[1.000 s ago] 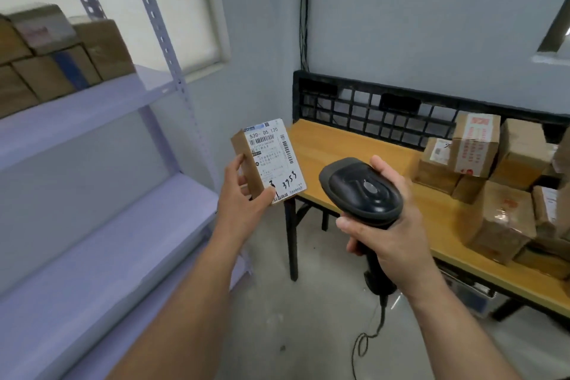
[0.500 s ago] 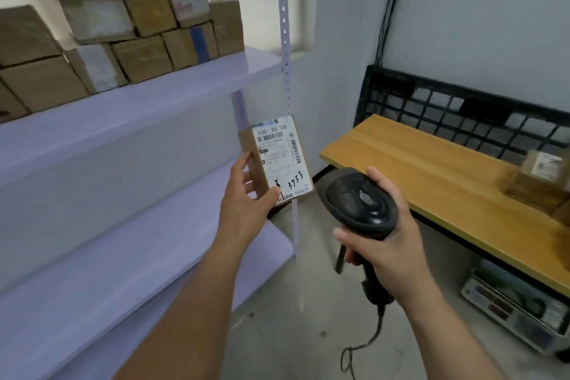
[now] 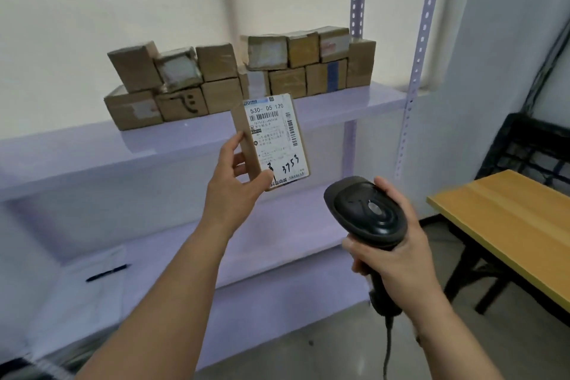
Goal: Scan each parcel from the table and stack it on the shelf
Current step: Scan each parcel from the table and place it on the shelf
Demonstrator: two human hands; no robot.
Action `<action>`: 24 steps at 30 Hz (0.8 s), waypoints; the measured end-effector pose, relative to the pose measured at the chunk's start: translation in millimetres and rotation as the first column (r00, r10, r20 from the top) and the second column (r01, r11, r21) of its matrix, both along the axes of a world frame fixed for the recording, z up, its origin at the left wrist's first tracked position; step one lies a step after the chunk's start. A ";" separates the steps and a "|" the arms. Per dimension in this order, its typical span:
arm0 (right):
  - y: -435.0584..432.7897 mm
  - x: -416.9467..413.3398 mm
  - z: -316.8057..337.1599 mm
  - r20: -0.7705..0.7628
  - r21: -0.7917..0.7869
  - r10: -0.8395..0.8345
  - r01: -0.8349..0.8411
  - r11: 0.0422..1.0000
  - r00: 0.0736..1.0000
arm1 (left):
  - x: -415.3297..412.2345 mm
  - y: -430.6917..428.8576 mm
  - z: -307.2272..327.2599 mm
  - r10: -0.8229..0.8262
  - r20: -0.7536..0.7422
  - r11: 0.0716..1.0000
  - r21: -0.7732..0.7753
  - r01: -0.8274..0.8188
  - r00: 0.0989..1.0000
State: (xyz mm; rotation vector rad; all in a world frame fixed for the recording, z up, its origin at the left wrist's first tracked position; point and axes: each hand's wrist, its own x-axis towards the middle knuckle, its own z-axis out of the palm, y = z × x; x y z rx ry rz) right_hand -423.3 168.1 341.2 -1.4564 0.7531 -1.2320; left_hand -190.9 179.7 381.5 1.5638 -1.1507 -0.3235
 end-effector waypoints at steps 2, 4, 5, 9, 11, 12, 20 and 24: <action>2.1 15.6 1.5 -0.009 -0.006 0.048 -0.048 0.999 0.999 | 22.8 11.6 9.3 0.057 0.003 0.998 -0.034 -0.057 0.998; 3.3 32.5 3.2 -0.012 -0.005 0.084 -0.084 0.996 0.996 | 45.5 21.5 16.5 0.116 -0.006 0.991 -0.065 -0.116 0.993; 3.5 41.4 4.7 -0.018 -0.006 0.097 -0.097 0.995 0.995 | 56.6 24.9 19.2 0.138 -0.012 0.987 -0.077 -0.138 0.990; 0.6 79.5 10.8 -0.041 -0.010 0.142 -0.142 0.990 0.989 | 104.1 28.8 29.9 0.182 -0.082 0.973 -0.126 -0.191 0.980; -2.8 101.2 16.3 -0.047 -0.017 0.150 -0.151 0.988 0.988 | 132.2 26.8 39.0 0.197 -0.148 0.962 -0.160 -0.220 0.969; -4.5 113.3 19.6 -0.050 -0.024 0.147 -0.148 0.989 0.988 | 146.8 26.4 44.5 0.206 -0.176 0.956 -0.175 -0.237 0.963; -18.9 209.0 33.5 -0.086 -0.027 0.171 -0.174 0.984 0.981 | 282.1 23.8 76.9 0.287 -0.284 0.913 -0.208 -0.351 0.915; -24.7 249.2 33.6 -0.125 -0.021 0.183 -0.187 0.982 0.975 | 341.4 19.0 77.8 0.336 -0.273 0.915 -0.132 -0.381 0.901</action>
